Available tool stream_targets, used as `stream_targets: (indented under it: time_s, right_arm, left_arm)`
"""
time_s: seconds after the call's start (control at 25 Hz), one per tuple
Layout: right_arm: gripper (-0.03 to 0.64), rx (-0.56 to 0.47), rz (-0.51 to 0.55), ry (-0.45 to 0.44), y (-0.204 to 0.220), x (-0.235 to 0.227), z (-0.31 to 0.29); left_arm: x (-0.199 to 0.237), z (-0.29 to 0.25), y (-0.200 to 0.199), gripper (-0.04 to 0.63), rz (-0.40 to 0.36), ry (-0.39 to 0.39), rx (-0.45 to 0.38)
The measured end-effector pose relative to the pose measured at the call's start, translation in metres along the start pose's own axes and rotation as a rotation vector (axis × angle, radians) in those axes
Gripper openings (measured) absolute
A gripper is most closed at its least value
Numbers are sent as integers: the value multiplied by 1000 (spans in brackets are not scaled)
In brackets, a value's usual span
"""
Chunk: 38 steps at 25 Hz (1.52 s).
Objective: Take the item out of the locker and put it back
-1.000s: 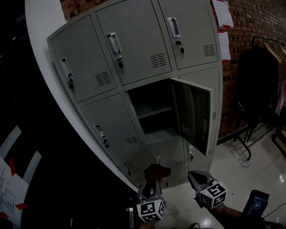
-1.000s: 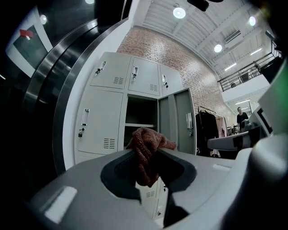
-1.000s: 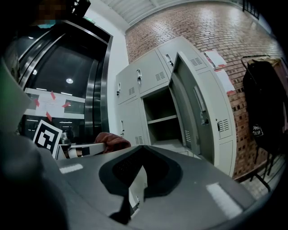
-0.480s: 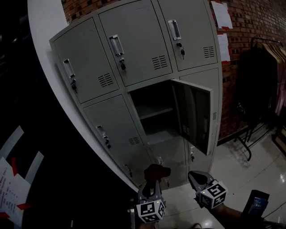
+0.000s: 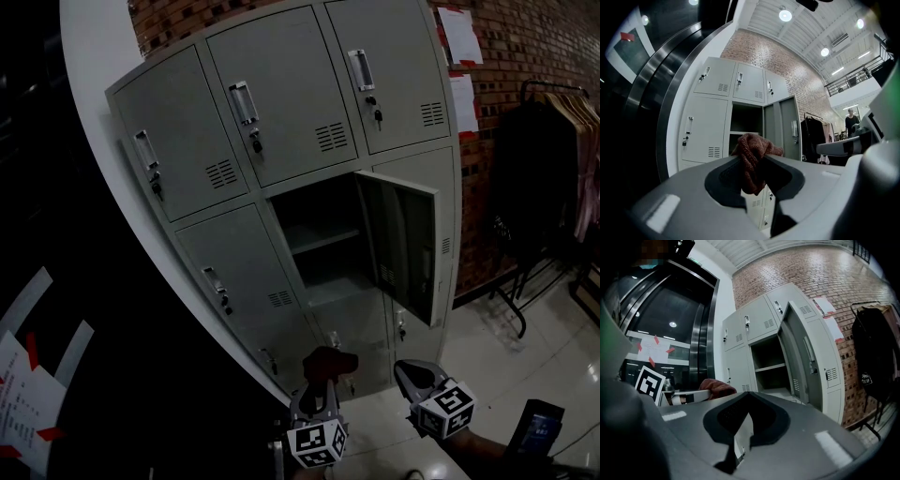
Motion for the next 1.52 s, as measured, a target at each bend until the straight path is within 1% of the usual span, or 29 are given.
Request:
stream_targets:
  time_s: [0.32,0.72,0.92,1.24,1.52]
  right_arm:
    - [0,-4,-11,-7,0,-12,12]
    - [0,-22,-14,-52,-2,-39,22]
    - [0,-12,-29,-69,2,-48,22]
    - [0,-4,-35,-69,1,-54,0]
    - [0,-1,-11,-21,-5,-69,-55]
  left_arm:
    - [-14,-1,-4,103,-5,-15,-3]
    - [-42,-7,-9,103,-13,-71,-18]
    - [-51,-13,-12,103,-20,-79,-17]
    - [-43,-43,-19,103,-28,-58,-25]
    - [-6,-101,-19,103,-18,-9,-41]
Point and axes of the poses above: the fingertips, and each gripper's own axes: z backward along the fingers, x to its left, y out of its underside, the point moved 6 cm from there along z, backward along the fingers, and after that the axes turned 5 degrees about x, right-handed, at the moved point
